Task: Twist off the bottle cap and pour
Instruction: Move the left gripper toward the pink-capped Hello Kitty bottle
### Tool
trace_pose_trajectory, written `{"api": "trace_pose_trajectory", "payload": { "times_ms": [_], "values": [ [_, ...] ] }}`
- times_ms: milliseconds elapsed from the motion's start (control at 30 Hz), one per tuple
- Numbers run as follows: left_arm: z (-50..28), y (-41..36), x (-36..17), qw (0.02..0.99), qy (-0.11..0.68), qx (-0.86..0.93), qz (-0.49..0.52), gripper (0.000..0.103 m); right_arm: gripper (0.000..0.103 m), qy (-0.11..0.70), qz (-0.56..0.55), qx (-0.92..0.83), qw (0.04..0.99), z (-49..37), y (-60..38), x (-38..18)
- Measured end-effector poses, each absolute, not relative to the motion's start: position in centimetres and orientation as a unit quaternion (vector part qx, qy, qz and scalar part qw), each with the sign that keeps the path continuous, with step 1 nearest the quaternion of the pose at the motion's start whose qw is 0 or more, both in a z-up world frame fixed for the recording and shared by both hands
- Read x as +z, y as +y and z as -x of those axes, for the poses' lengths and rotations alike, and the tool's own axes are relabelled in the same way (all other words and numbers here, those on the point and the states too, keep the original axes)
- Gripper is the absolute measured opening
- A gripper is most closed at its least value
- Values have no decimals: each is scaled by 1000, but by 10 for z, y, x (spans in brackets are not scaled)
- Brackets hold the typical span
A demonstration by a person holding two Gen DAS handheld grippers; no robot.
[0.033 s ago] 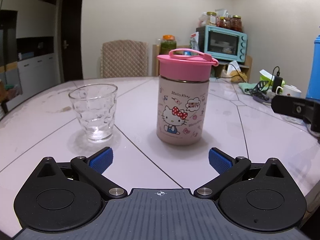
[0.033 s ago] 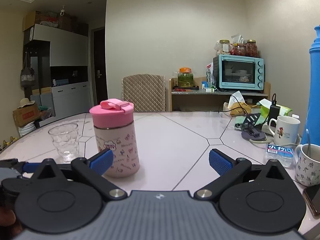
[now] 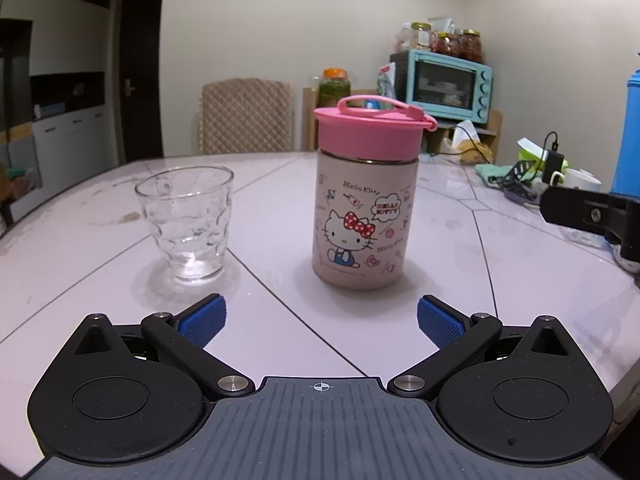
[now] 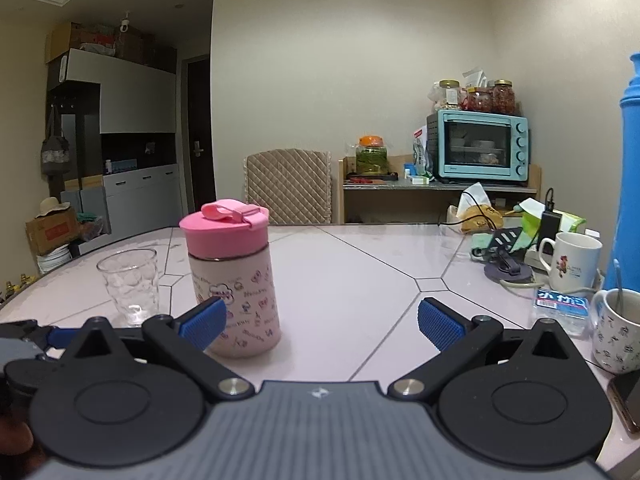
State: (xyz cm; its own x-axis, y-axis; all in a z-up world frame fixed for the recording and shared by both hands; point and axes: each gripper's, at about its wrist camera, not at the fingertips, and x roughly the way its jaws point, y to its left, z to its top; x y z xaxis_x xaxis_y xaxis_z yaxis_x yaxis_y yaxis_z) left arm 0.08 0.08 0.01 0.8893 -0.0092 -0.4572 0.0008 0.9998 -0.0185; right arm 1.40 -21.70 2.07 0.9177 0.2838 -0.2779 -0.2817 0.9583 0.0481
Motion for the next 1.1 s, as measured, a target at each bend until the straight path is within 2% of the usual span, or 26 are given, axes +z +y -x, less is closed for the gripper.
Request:
{"api": "trace_pose_trajectory", "payload": {
  "times_ms": [1100],
  "values": [
    [-32,21,-11,969,247,-15,1,103,103,153,-25,176,972,-38,-198,17]
  ]
}}
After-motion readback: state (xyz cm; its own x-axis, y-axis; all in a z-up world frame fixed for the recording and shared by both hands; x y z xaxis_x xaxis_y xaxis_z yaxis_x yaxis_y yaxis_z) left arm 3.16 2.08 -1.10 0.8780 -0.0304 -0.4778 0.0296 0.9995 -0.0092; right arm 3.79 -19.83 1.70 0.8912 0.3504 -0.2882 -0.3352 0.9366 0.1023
